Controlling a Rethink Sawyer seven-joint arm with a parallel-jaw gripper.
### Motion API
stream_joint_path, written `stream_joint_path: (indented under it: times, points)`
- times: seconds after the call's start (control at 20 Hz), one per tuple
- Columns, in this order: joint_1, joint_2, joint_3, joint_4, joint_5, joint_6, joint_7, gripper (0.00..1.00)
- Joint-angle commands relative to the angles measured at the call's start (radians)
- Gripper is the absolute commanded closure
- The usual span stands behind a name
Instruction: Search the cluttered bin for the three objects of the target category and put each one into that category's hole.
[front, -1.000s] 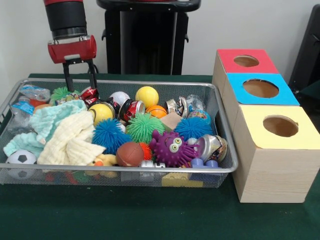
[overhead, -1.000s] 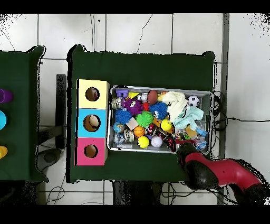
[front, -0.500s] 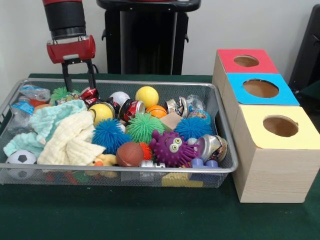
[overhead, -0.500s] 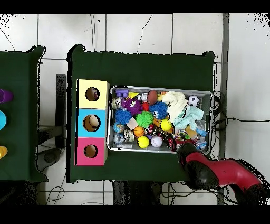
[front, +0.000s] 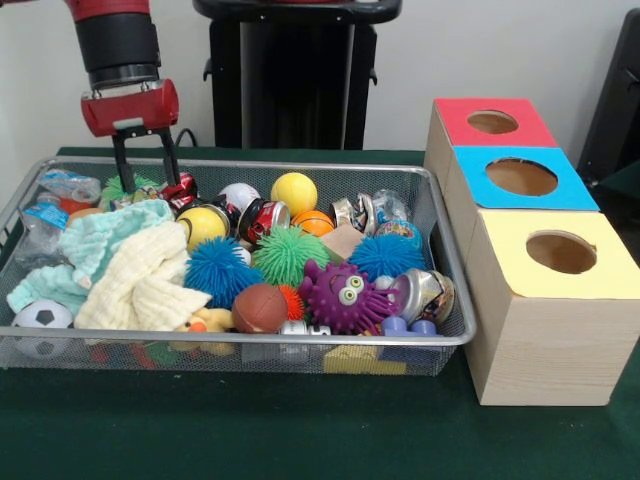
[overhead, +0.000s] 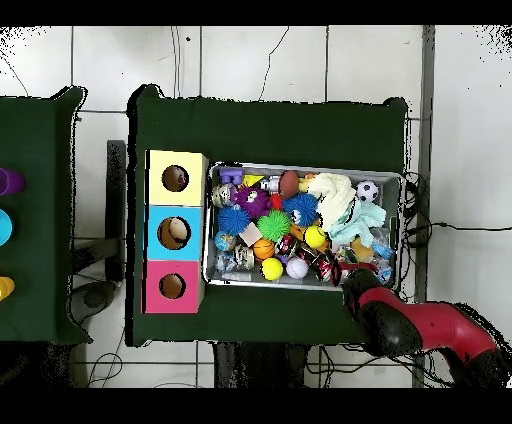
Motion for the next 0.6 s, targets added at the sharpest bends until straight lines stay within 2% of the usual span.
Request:
stream_joint_path:
  times: [0.05,0.4,0.6]
  points:
    - [-0.017,0.088,0.060,-0.153,-0.057,0.143,-0.204,0.00]
    - [0.010,0.098,0.023,-0.155,-0.082,0.104,-0.157,0.00]
    - [-0.007,0.104,0.027,-0.143,-0.079,0.111,-0.167,0.00]
